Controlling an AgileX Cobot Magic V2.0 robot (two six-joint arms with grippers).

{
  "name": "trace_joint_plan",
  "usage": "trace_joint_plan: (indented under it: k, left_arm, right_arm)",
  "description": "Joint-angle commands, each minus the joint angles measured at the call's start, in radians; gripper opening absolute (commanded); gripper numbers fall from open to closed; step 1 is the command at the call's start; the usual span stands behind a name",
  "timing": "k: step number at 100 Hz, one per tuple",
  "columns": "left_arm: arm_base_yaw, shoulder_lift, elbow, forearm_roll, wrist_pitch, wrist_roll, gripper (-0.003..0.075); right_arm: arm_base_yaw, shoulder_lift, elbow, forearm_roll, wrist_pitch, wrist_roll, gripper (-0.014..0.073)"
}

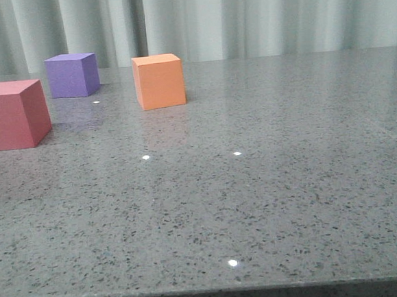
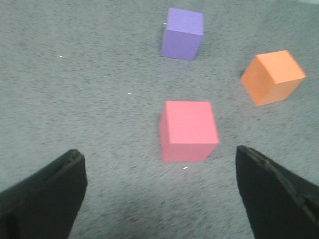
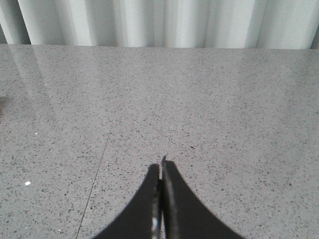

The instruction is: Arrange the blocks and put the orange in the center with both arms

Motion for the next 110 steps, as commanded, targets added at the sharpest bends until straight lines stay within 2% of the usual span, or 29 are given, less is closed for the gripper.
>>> trace_joint_plan:
  k: [1,12,29,45,67,82,93,110]
  left_arm:
    - [-0.002,0.037,-0.037,-0.097,-0.131,-0.003,0.0573]
    - [-0.043,0.091,-0.037,-0.176,-0.213,-0.003,0.0573]
    - [-0.186,0.215,-0.081,-0.229,-0.318,-0.005,0.0573]
    - [-0.300,0.378,-0.228,-0.229,-0.325,-0.040,0.0573]
    - [-0.407,0.621,-0.463,-0.200,-0.317,-0.106,0.0573]
    - [-0.473,0.761,-0.625,0.021,-0.260,-0.300,0.0571]
    - [-0.528,0.852,-0.749,0.257,-0.161,-0.483,0.0570]
    - [-0.587,0.957,-0.913,0.533,-0.025,-0.713,0.0567]
  right_arm:
    - [-0.006,0.011,-0.026,-0.016,-0.083,-0.007,-0.0069]
    - [-0.006,0.011,-0.026,-0.016,-0.083,-0.007,-0.0069]
    - [-0.006,0.011,-0.026,-0.016,-0.083,-0.007,-0.0069]
    - [-0.006,0.011,-0.026,-0.016,-0.083,-0.007,-0.0069]
    - [-0.006,0.011,-0.026,-0.016,-0.083,-0.007,-0.0069]
    - [-0.006,0.011,-0.026,-0.016,-0.083,-0.007,-0.0069]
    - [-0.006,0.011,-0.026,-0.016,-0.083,-0.007,-0.0069]
    - [-0.006,0.011,-0.026,-0.016,-0.083,-0.007,-0.0069]
